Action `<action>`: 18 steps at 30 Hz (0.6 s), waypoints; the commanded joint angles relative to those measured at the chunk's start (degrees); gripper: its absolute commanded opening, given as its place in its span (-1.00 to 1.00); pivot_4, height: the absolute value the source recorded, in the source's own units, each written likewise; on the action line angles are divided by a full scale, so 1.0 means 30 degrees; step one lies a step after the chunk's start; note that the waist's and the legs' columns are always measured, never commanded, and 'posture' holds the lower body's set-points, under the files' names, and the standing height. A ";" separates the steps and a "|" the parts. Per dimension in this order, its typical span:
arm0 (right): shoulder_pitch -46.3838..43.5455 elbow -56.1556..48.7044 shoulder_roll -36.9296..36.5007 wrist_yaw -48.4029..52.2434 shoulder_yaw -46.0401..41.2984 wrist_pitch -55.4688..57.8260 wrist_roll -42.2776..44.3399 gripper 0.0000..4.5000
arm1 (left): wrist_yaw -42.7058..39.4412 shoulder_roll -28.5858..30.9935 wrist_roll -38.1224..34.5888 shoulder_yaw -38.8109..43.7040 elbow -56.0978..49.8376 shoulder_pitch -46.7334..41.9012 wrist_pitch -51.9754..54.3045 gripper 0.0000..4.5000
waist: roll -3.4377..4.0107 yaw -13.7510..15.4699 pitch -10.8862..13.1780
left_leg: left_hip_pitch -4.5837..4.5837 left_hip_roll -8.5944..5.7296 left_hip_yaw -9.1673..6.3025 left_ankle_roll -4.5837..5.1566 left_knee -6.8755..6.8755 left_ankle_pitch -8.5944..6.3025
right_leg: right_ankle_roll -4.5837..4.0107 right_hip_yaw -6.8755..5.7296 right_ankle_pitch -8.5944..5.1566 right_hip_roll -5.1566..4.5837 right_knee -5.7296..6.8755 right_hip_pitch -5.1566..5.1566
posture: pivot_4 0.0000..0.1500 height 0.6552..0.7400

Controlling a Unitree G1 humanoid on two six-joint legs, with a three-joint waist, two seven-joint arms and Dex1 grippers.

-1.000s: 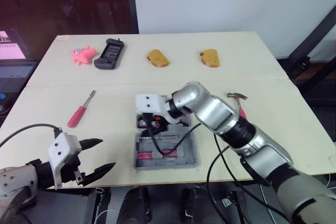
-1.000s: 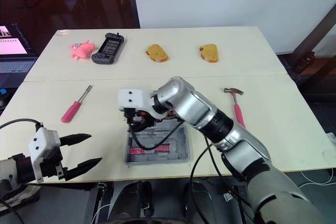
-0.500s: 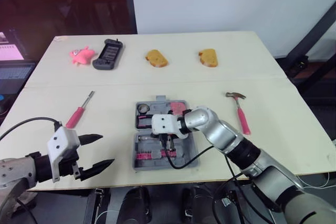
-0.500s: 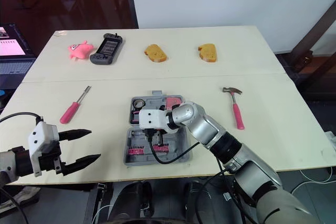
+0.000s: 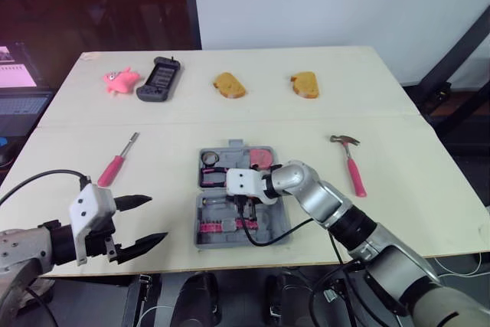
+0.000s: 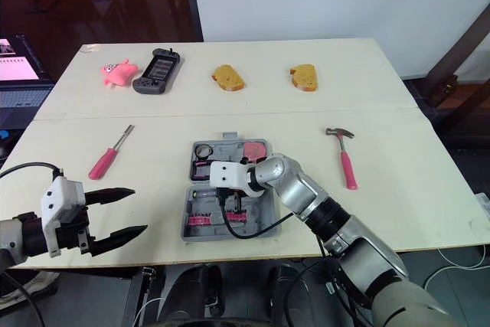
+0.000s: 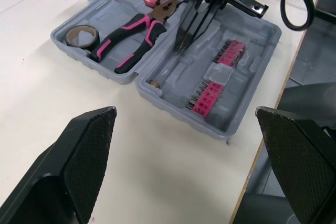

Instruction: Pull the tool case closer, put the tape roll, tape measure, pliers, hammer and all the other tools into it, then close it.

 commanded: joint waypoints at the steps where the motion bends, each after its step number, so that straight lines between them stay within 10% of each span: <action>1: 0.0011 0.0391 0.0231 -0.0124 -0.0164 -0.0288 -0.0416 -0.99 | -0.0040 0.0346 -0.0134 0.0427 -0.0189 -0.0140 -0.0139 1.00 | 0.0000 0.0002 0.0000 | 0.0001 0.0000 0.0001 0.0000 0.0000 0.0000 | 0.0000 0.0000 0.0000 0.0000 0.0000 0.0000 | 1.00 0.50; 18: 0.1238 0.0427 0.0020 0.0895 0.0011 -0.1201 -0.0933 -0.99 | -0.0128 0.0353 0.0031 0.0274 0.0111 -0.0276 -0.0314 1.00 | -0.0001 -0.0010 -0.0002 | 0.0026 0.0001 -0.0006 0.0000 -0.0001 0.0000 | 0.0000 -0.0001 -0.0001 0.0003 -0.0001 0.0028 | 1.00 0.50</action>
